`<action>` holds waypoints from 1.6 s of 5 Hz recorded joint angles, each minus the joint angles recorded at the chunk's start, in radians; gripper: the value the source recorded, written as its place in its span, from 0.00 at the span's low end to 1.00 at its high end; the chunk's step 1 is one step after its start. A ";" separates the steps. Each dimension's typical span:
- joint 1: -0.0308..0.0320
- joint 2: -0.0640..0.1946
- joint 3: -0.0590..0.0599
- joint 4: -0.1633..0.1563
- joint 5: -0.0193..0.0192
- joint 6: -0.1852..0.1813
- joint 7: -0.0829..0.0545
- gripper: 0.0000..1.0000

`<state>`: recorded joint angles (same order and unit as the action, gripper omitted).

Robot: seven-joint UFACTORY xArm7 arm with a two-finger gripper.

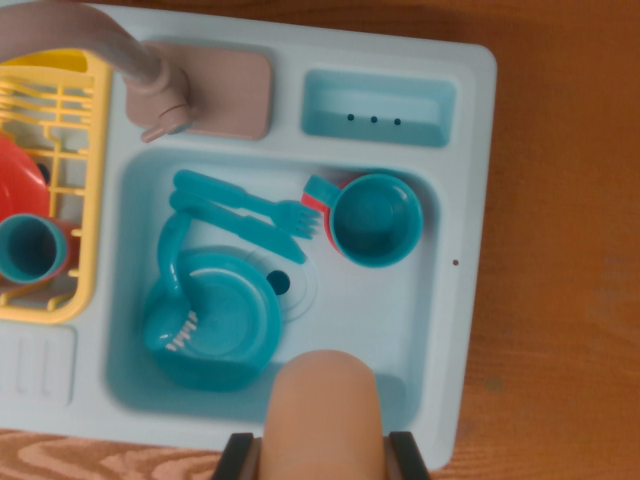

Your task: Pick detergent from the sink

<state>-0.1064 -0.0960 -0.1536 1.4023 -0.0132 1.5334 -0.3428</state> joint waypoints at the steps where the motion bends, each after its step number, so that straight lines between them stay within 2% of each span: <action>1: 0.0000 0.000 0.000 0.000 0.0000 0.000 0.000 1.00; 2: 0.0002 -0.006 0.000 0.018 -0.0010 0.023 0.001 1.00; 3: 0.0002 -0.006 0.000 0.018 -0.0010 0.023 0.001 1.00; 4: 0.0005 -0.010 0.000 0.033 -0.0018 0.043 0.002 1.00; 8: 0.0007 -0.015 0.000 0.049 -0.0027 0.064 0.002 1.00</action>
